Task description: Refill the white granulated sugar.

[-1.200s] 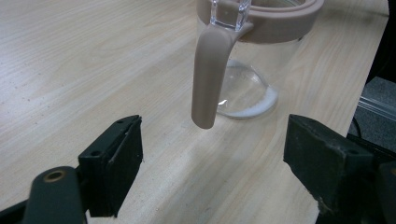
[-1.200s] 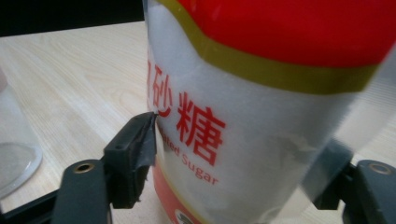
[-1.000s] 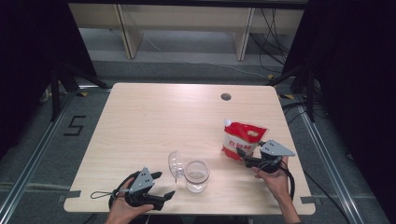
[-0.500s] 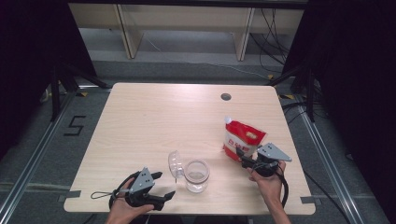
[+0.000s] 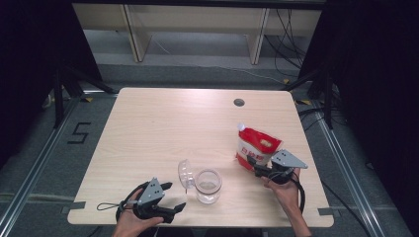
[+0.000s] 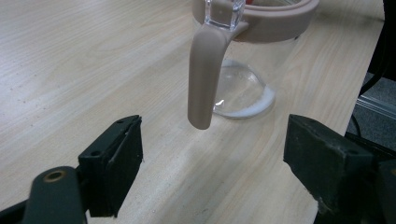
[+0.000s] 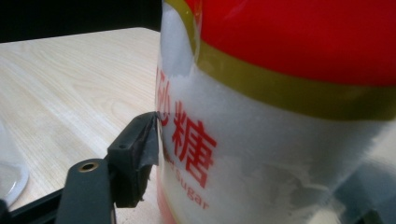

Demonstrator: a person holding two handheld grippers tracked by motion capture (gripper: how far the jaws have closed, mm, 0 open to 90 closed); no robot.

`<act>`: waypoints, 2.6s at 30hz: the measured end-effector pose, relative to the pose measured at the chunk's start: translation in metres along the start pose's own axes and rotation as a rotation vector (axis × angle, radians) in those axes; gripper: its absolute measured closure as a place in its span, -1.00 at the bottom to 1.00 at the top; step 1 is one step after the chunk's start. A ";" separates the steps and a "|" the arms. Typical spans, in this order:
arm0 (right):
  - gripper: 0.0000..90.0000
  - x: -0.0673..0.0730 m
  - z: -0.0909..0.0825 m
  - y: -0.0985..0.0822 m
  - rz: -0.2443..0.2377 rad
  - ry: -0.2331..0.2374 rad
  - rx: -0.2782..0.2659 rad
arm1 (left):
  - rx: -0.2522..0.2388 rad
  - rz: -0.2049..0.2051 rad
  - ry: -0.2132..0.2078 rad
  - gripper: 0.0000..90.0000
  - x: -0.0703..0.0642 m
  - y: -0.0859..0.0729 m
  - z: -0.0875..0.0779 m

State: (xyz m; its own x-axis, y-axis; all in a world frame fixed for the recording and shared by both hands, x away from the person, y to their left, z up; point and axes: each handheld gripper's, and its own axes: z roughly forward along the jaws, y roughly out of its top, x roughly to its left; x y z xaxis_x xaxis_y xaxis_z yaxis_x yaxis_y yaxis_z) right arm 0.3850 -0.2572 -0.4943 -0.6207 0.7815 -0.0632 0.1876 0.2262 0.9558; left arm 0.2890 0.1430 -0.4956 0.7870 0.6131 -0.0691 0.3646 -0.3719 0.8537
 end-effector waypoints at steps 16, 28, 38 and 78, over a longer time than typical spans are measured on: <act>-0.12 0.015 -0.001 0.002 0.065 -0.071 0.025 | -0.001 0.010 0.004 -0.57 0.001 0.000 -0.001; -0.11 0.005 0.005 -0.002 0.027 0.001 -0.038 | 0.017 0.022 0.009 -0.56 0.001 0.000 0.001; -0.11 0.001 0.007 -0.005 0.006 0.018 -0.047 | 0.011 0.012 0.012 -0.56 0.000 -0.001 0.001; -0.05 -0.001 0.020 -0.014 0.047 0.060 -0.035 | 0.041 0.031 -0.010 -0.57 0.000 -0.002 0.003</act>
State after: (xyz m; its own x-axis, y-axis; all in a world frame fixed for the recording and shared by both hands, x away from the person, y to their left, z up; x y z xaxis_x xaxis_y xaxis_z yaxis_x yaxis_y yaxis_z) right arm 0.3981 -0.2492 -0.5134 -0.6568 0.7541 -0.0019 0.1912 0.1690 0.9669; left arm 0.2898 0.1409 -0.4987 0.8030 0.5940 -0.0482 0.3599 -0.4188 0.8337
